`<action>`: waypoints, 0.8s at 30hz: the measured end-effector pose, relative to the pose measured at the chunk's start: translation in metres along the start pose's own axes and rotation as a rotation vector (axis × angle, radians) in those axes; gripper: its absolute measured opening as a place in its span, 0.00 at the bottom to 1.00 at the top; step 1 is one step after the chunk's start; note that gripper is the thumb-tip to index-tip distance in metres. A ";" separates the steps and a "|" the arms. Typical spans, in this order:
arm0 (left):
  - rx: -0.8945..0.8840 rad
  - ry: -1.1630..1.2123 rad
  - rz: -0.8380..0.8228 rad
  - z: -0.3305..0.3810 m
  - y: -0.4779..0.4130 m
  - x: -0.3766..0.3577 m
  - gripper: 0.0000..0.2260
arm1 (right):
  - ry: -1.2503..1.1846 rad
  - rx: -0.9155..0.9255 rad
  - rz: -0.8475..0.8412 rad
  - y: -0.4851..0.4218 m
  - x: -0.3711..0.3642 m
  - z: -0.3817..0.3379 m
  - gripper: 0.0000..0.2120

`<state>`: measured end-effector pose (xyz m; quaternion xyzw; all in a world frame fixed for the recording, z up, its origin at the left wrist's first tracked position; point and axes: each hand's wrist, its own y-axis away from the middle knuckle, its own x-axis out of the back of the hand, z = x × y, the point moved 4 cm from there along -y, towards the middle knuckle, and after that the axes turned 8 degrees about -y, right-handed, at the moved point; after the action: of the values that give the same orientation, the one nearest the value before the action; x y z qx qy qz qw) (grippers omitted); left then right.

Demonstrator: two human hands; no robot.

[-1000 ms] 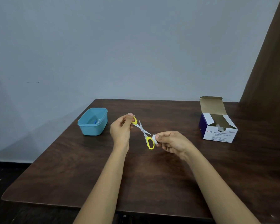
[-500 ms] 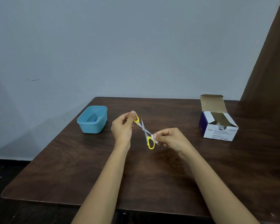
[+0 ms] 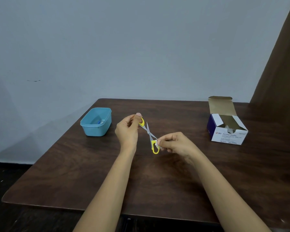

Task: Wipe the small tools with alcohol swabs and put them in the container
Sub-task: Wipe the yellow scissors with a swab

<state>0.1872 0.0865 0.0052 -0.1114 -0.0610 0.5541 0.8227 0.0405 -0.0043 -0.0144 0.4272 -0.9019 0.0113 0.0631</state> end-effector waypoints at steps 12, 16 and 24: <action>0.000 0.014 0.062 -0.001 0.002 0.001 0.07 | 0.506 0.175 0.086 -0.002 -0.013 -0.003 0.11; 0.032 0.033 0.103 -0.001 0.000 0.003 0.08 | 0.538 0.252 0.200 0.000 -0.011 -0.008 0.10; 0.067 0.067 0.085 -0.001 0.000 0.002 0.05 | -0.079 -0.023 -0.018 -0.002 -0.013 0.003 0.12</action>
<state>0.1878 0.0880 0.0038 -0.1050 -0.0100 0.5863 0.8032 0.0503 0.0040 -0.0188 0.4345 -0.8999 -0.0163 0.0324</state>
